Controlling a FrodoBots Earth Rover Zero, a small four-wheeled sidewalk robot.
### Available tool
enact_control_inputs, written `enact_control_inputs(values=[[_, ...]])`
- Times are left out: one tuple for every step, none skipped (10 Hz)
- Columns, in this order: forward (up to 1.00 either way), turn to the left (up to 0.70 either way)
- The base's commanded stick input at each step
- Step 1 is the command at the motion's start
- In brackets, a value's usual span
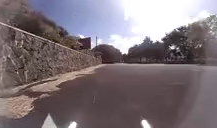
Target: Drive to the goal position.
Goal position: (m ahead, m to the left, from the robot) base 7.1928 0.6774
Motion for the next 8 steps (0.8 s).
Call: enact_control_inputs(values=[[0.50, 0.00], [0.50, 0.00], [0.50, 0.00], [0.50, 0.00], [0.50, 0.00], [0.50, 0.00], [0.50, 0.00], [0.50, 0.00]])
